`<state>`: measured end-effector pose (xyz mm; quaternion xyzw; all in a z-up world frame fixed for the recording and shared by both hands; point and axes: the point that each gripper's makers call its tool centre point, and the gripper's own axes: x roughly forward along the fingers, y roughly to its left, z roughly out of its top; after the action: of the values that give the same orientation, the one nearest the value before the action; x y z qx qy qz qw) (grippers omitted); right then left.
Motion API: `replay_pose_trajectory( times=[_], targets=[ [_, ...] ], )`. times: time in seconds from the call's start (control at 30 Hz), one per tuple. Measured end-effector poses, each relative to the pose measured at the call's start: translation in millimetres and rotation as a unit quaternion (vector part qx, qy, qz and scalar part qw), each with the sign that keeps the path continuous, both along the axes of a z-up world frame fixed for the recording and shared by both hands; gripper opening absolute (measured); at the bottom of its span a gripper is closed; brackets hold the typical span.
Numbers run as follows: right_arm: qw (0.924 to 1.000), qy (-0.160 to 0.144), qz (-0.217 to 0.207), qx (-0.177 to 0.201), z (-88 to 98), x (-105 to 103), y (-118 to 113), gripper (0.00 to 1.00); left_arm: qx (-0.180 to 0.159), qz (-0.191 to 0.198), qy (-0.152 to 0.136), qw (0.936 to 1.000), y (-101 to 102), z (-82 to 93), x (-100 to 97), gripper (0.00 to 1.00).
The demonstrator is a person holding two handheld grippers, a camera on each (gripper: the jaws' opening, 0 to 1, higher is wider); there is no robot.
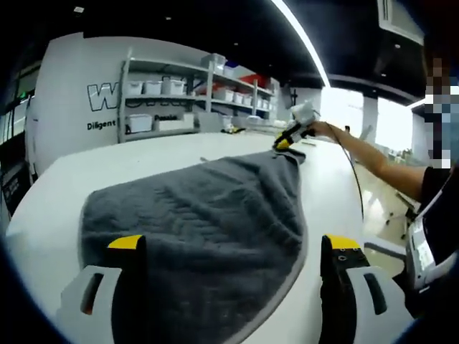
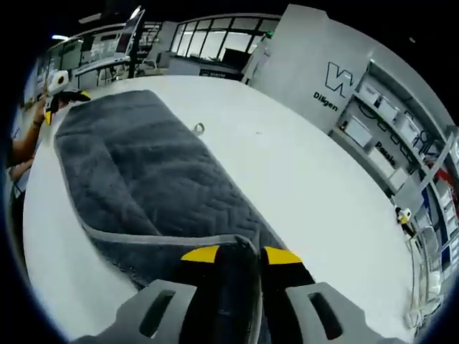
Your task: Open the folded towel by lifting each exposed corner and separating the folded layers until the towel lies flat within the target outline without major curled edges
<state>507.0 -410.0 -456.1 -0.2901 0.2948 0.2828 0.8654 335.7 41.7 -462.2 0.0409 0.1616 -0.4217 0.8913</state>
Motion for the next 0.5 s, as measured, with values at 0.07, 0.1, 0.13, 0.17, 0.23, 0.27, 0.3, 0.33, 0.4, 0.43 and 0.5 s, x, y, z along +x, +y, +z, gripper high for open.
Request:
replay_pose_trajectory(
  times=[0.07, 0.1, 0.13, 0.17, 0.23, 0.27, 0.3, 0.33, 0.4, 0.43, 0.5],
  targets=[
    [0.9999, -0.014, -0.004, -0.008, 1.2, 0.7, -5.0, 0.00, -0.001, 0.000, 0.001, 1.0000, 0.0, 0.5, 0.0, 0.99],
    [0.9999, -0.014, -0.005, -0.004, 1.4, 0.5, -6.8, 0.00, -0.001, 0.000, 0.001, 1.0000, 0.7, 1.5, 0.3, 0.99],
    [0.9999, -0.015, -0.004, -0.002, 1.1, -0.6, -6.9, 0.00, -0.001, 0.000, 0.001, 1.0000, 0.9, 1.6, 0.0, 0.99],
    [0.9999, -0.015, -0.001, -0.001, 0.2, -1.3, -7.3, 0.00, 0.000, 0.001, 0.001, 1.0000, 1.2, 1.9, -0.5, 0.99],
    [0.9999, -0.016, -0.004, -0.004, -1.9, -1.8, -10.1, 0.00, 0.001, 0.001, 0.000, 1.0000, 2.1, 2.6, -0.3, 0.99],
    [0.9998, -0.018, -0.005, -0.005, -2.1, -2.4, -11.3, 0.00, 0.001, 0.002, 0.000, 1.0000, 2.1, 2.9, -0.6, 0.99],
    [0.9998, -0.019, -0.005, -0.005, -1.8, -3.0, -11.8, 0.00, 0.000, 0.002, 0.000, 1.0000, 2.0, 3.1, -0.7, 0.99],
    [0.9997, -0.023, -0.005, 0.002, 0.1, -2.6, -12.0, 0.00, 0.000, 0.003, -0.001, 1.0000, 2.0, 3.6, -0.6, 0.99],
    [0.9995, -0.031, -0.004, 0.009, 4.0, -4.4, -11.0, 0.00, 0.001, 0.001, 0.001, 1.0000, 1.4, 3.1, -1.6, 0.99],
    [0.9992, -0.039, -0.007, 0.008, 7.6, -6.1, -12.3, 0.00, 0.003, -0.001, 0.002, 1.0000, 0.6, 2.4, -2.9, 0.99],
    [0.9983, -0.054, -0.011, 0.015, 16.1, -9.5, -14.2, 0.00, 0.005, -0.003, 0.002, 1.0000, -0.3, 2.3, -4.4, 0.99]
  ],
)
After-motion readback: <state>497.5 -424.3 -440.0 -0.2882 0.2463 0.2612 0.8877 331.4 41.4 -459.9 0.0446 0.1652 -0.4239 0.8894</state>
